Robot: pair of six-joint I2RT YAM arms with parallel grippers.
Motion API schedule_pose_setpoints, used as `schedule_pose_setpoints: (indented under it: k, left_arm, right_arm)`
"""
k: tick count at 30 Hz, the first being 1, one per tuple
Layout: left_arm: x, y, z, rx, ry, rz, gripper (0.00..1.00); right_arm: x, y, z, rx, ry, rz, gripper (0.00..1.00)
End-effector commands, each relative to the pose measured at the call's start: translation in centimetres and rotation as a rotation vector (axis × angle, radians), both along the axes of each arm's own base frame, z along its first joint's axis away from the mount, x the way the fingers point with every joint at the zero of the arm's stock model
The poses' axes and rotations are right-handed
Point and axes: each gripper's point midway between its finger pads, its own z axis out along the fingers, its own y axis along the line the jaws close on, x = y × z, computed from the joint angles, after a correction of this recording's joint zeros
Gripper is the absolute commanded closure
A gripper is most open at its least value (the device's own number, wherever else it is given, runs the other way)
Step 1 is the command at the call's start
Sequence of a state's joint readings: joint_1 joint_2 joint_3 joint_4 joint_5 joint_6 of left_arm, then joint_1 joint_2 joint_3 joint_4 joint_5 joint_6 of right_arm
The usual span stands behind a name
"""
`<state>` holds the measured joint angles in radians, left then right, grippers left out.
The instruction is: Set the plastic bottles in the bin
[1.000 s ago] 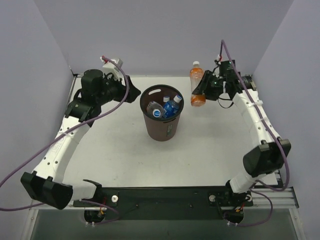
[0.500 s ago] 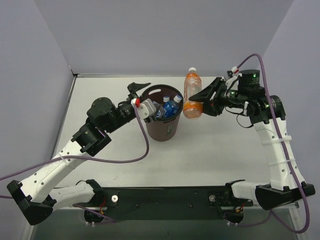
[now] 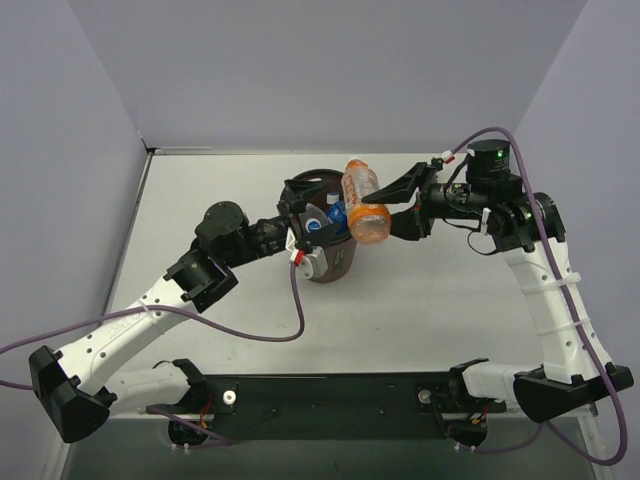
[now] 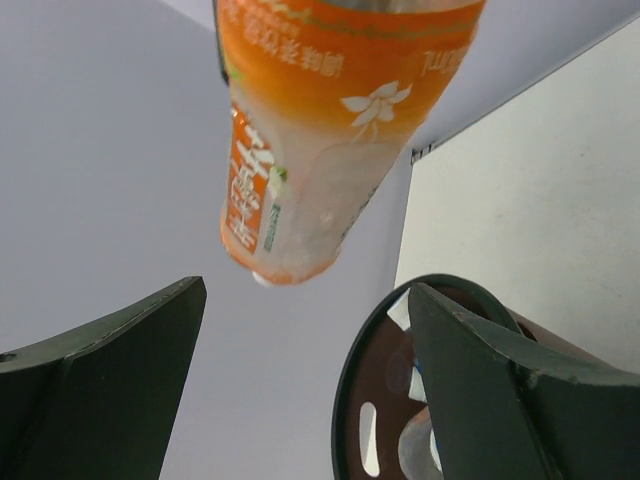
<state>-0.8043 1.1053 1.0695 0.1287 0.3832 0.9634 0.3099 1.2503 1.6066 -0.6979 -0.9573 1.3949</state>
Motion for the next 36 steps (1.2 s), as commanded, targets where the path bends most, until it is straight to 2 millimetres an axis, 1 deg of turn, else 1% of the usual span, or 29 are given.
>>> schedule_pose_setpoints:
  k: [1,3,4,5,7,9,11,15,17,19,20,21,22,23,24,25,26,28,29,31,32,33,34,35,36]
  left_arm:
    - [-2.6,-1.3,5.5,-0.085,-0.166,-0.132,0.06]
    - [-3.2,-2.0,5.8,-0.092,-0.178,-0.152,0.06]
    - [-3.4,-2.1,6.3,-0.101,-0.19,-0.159,0.06]
    - [-3.5,-2.5,6.1,-0.093,-0.198,-0.168,0.06]
    - [-4.0,-3.0,6.1,-0.085,-0.198,-0.188,0.06]
    - [-4.3,-3.6,6.2,-0.089,-0.209,-0.197,0.06]
    - [-4.2,-3.7,6.7,-0.103,-0.223,-0.19,0.05]
    - [-4.1,-4.2,6.5,-0.091,-0.221,-0.195,0.06]
    - [-4.0,-4.5,6.4,-0.093,-0.222,-0.196,0.09]
    - [-4.0,-4.5,6.6,-0.094,-0.224,-0.195,0.18]
    - [-3.8,-4.5,6.5,-0.094,-0.22,-0.186,0.24]
    - [-3.6,-4.5,6.3,-0.094,-0.211,-0.176,0.49]
    - [-3.6,-4.3,6.7,-0.115,-0.219,-0.169,0.58]
    - [-3.4,-4.1,6.8,-0.136,-0.202,-0.155,0.68]
    - [-3.4,-3.9,6.9,-0.148,-0.2,-0.155,0.75]
    - [-3.5,-4.0,6.4,-0.148,-0.194,-0.162,0.86]
    - [-3.6,-3.9,6.4,-0.157,-0.181,-0.166,0.87]
    - [-3.8,-3.9,5.9,-0.164,-0.157,-0.172,0.87]
    - [-3.7,-3.7,5.8,-0.178,-0.132,-0.164,0.87]
    - [-3.4,-3.1,6.3,-0.227,-0.109,-0.145,0.87]
    - [-3.1,-2.9,6.0,-0.266,-0.024,-0.142,0.87]
    - [-2.6,-2.6,6.4,-0.305,0.033,-0.135,0.87]
    - [-1.3,-1.7,7.0,-0.352,0.099,-0.103,0.87]
    - [-0.6,-1.3,8.0,-0.431,0.23,-0.098,0.87]
    - [0.0,-0.9,8.3,-0.46,0.278,-0.083,0.88]
  right_arm:
    - [-2.6,0.5,4.4,0.15,0.029,0.061,0.68]
    - [-2.8,0.6,4.6,0.163,0.037,0.069,0.68]
    - [-2.9,0.6,4.2,0.166,0.05,0.068,0.68]
    - [-2.9,0.7,4.2,0.176,0.073,0.064,0.68]
    - [-3.0,0.8,4.6,0.2,0.06,0.065,0.68]
    - [-2.8,1.0,4.3,0.209,0.077,0.065,0.67]
    - [-2.9,1.1,3.8,0.205,0.089,0.068,0.68]
    - [-3.2,1.8,4.0,0.226,0.096,0.085,0.69]
    - [-3.3,1.9,3.9,0.224,0.1,0.086,0.68]
    - [-3.3,1.9,3.8,0.225,0.099,0.089,0.65]
    - [-3.2,1.9,3.8,0.226,0.101,0.09,0.58]
    - [-3.1,1.9,3.9,0.228,0.097,0.09,0.56]
    - [-3.1,1.9,4.1,0.229,0.091,0.092,0.54]
    - [-3.0,1.9,4.0,0.227,0.094,0.088,0.49]
    - [-3.0,1.9,3.8,0.226,0.095,0.088,0.43]
    - [-2.8,1.9,3.5,0.222,0.098,0.081,0.36]
    - [-2.8,1.9,3.5,0.22,0.096,0.077,0.22]
    - [-2.5,1.6,3.6,0.22,0.086,0.053,0.11]
    - [-2.3,1.4,3.8,0.223,0.074,0.044,0.04]
    - [-1.7,1.0,4.4,0.227,0.053,0.026,0.01]
    - [-1.6,0.6,5.1,0.229,0.013,0.015,0.0]
    - [-0.6,-0.3,5.4,0.228,-0.011,-0.023,0.0]
    - [-0.1,-1.0,5.7,0.226,-0.036,-0.05,0.0]
    - [0.3,-1.6,5.6,0.221,-0.046,-0.075,0.0]
    - [0.9,-2.6,5.6,0.216,-0.071,-0.116,0.0]
